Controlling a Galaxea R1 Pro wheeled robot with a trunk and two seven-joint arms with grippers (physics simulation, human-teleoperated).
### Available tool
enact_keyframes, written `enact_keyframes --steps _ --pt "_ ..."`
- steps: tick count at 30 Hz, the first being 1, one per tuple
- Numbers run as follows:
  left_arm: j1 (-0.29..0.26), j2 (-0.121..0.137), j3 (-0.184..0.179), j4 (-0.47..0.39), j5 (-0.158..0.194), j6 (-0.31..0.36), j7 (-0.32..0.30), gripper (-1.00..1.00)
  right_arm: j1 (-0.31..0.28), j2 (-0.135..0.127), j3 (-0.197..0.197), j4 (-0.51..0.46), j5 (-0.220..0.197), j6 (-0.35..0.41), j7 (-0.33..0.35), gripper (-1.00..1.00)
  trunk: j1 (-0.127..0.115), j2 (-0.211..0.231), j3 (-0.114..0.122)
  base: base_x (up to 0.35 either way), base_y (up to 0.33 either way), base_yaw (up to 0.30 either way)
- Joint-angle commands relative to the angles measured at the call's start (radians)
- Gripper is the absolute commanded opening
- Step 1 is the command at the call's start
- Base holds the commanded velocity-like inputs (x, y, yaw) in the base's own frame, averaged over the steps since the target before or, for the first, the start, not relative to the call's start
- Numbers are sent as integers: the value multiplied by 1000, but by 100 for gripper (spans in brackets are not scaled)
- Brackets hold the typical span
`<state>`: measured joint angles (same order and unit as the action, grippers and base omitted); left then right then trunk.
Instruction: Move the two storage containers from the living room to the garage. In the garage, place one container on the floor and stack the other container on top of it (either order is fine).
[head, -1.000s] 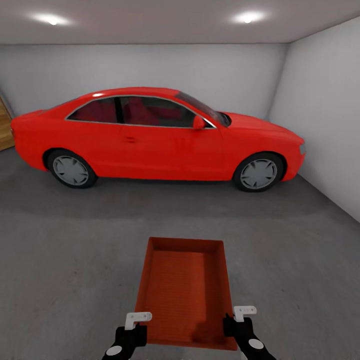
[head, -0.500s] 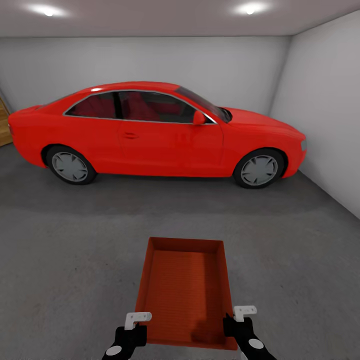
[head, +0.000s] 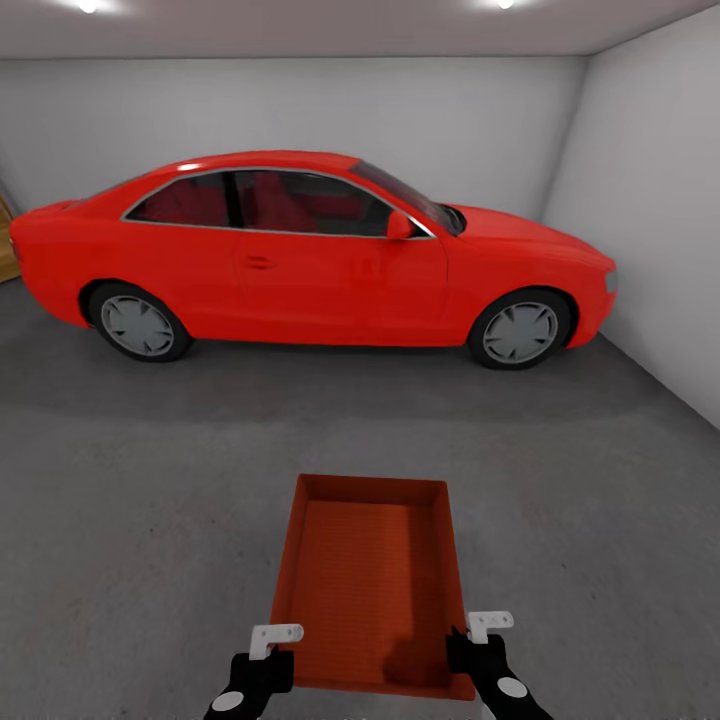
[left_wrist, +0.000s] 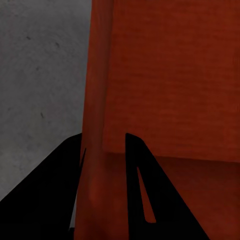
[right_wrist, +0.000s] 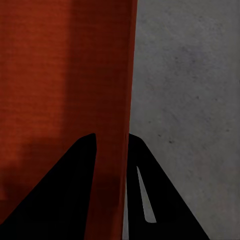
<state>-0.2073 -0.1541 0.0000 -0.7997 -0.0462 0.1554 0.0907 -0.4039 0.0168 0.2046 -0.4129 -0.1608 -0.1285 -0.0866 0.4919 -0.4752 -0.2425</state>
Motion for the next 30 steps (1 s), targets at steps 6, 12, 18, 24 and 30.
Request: enact_keyframes --steps 6,12,18,24,30 --pt "0 -20 -14 1 6 6 -4 -100 -1 37 3 -14 -8 -4 2 -100 23 -44 -30 0 0 0" --pt "0 -20 -14 1 6 6 -3 -100 -1 37 3 -14 -8 -4 2 -100 46 -86 -59 0 0 0" --pt "0 -20 -14 1 6 6 -3 -100 -1 37 4 -14 -8 -4 2 -100 69 -128 -88 0 0 0" --pt "0 -20 -14 1 6 6 -3 -100 -1 37 4 -14 -8 -4 2 -100 92 -170 -116 0 0 0" --pt "0 -20 -14 1 6 6 -3 -100 -1 37 4 -14 -8 -4 2 -100 115 -212 -145 0 0 0"
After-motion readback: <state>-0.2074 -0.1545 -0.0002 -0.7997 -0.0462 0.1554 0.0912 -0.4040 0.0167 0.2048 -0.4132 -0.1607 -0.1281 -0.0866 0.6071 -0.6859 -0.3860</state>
